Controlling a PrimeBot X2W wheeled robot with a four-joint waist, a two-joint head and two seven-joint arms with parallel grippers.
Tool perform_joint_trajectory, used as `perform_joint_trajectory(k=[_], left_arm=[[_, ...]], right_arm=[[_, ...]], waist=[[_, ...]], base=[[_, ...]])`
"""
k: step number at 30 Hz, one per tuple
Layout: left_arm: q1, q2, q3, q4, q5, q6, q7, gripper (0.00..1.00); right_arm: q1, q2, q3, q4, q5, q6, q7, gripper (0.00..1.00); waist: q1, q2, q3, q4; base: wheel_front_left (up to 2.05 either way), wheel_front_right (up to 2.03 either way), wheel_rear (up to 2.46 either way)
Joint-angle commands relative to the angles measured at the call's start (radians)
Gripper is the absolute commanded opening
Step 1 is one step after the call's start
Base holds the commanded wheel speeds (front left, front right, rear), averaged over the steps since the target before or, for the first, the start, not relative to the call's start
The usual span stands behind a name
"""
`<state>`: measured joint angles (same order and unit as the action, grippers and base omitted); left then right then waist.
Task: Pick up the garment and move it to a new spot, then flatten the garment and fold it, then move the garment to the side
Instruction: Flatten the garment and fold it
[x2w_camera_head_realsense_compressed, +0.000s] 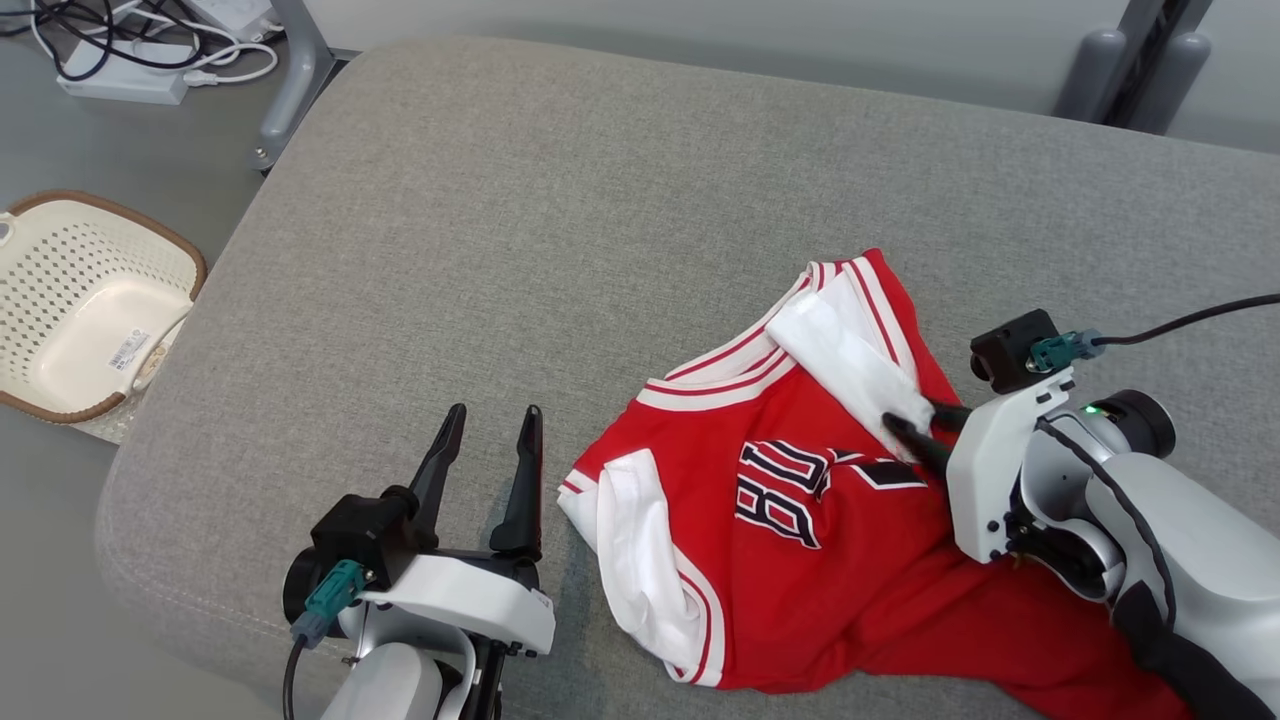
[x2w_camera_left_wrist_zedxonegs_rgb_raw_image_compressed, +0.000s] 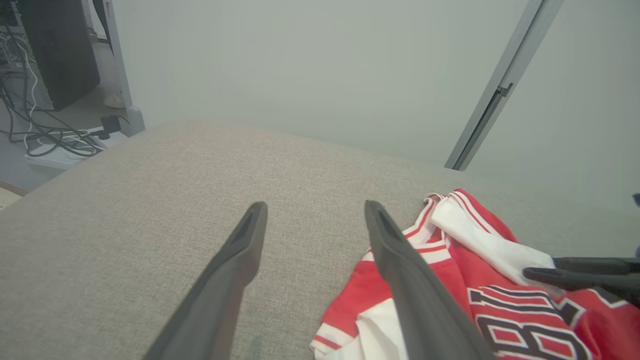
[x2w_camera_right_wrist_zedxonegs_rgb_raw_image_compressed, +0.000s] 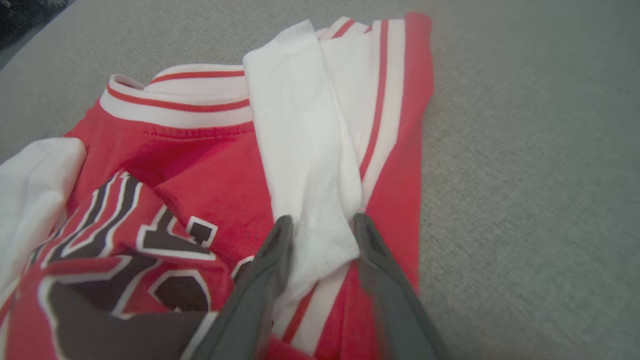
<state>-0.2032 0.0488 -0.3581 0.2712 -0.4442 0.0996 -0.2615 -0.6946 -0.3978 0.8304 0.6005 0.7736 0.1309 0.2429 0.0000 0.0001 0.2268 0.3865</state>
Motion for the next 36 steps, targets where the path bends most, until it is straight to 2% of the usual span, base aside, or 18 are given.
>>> perform_joint_trajectory(k=[1, 8, 11, 16, 22, 26, 30, 31, 32, 36], left_arm=[[-0.013, 0.004, 0.0, -0.002, -0.009, 0.006, -0.004, 1.0], [-0.004, 0.004, 0.002, 0.002, -0.011, 0.009, -0.004, 1.0], [-0.009, 0.004, -0.002, 0.001, -0.017, 0.011, -0.004, 1.0], [-0.033, 0.004, -0.021, -0.013, -0.027, 0.012, -0.004, 1.0], [-0.058, 0.004, -0.051, -0.02, -0.047, 0.007, -0.004, 1.0], [-0.069, 0.004, -0.063, -0.023, -0.058, 0.012, -0.004, 1.0], [-0.083, 0.004, -0.079, -0.029, -0.072, 0.015, -0.004, 1.0], [-0.086, 0.004, -0.083, -0.031, -0.075, 0.016, -0.004, 1.0], [-0.088, 0.004, -0.086, -0.032, -0.078, 0.017, -0.004, 1.0], [-0.097, 0.004, -0.085, -0.037, -0.082, 0.026, -0.004, 1.0]], right_arm=[[-0.014, -0.012, 0.011, 0.005, 0.006, 0.0, -0.002, 0.0], [-0.074, -0.053, 0.032, 0.001, 0.011, 0.0, -0.051, 0.0], [-0.129, -0.091, 0.028, -0.003, 0.0, 0.0, -0.054, 0.0], [-0.299, -0.19, 0.017, 0.01, -0.038, 0.0, -0.043, 0.0], [-0.498, -0.268, 0.022, 0.071, -0.108, 0.0, -0.066, 0.0], [-0.575, -0.284, 0.031, 0.13, -0.146, 0.0, -0.083, 0.0], [-0.628, -0.269, 0.035, 0.231, -0.159, 0.0, -0.087, 0.02], [-0.632, -0.261, 0.035, 0.256, -0.153, 0.0, -0.089, 0.48], [-0.629, -0.253, 0.035, 0.281, -0.142, 0.0, -0.08, 1.0], [-0.597, -0.226, 0.059, 0.332, -0.117, 0.0, -0.088, 1.0]], waist=[[0.0, -0.0001, 0.003, 0.003], [0.0, -0.0001, 0.0, -0.001], [0.0, -0.0001, 0.001, -0.007], [0.0, -0.0001, 0.028, -0.002], [0.0, -0.0001, 0.073, 0.028], [0.0, -0.0001, 0.098, 0.046], [0.0, -0.0001, 0.128, 0.069], [0.0, -0.0001, 0.134, 0.073], [0.0, -0.0001, 0.138, 0.075], [0.0, -0.0001, 0.146, 0.068]], base=[[0.0, 0.0, 0.0], [0.0, 0.0, 0.0], [0.0, 0.0, 0.0], [0.0, 0.0, 0.0], [0.0, 0.0, 0.0], [0.0, 0.0, 0.0], [0.0, 0.0, 0.0], [0.0, 0.0, 0.0], [0.0, 0.0, 0.0], [0.0, 0.0, 0.0]])
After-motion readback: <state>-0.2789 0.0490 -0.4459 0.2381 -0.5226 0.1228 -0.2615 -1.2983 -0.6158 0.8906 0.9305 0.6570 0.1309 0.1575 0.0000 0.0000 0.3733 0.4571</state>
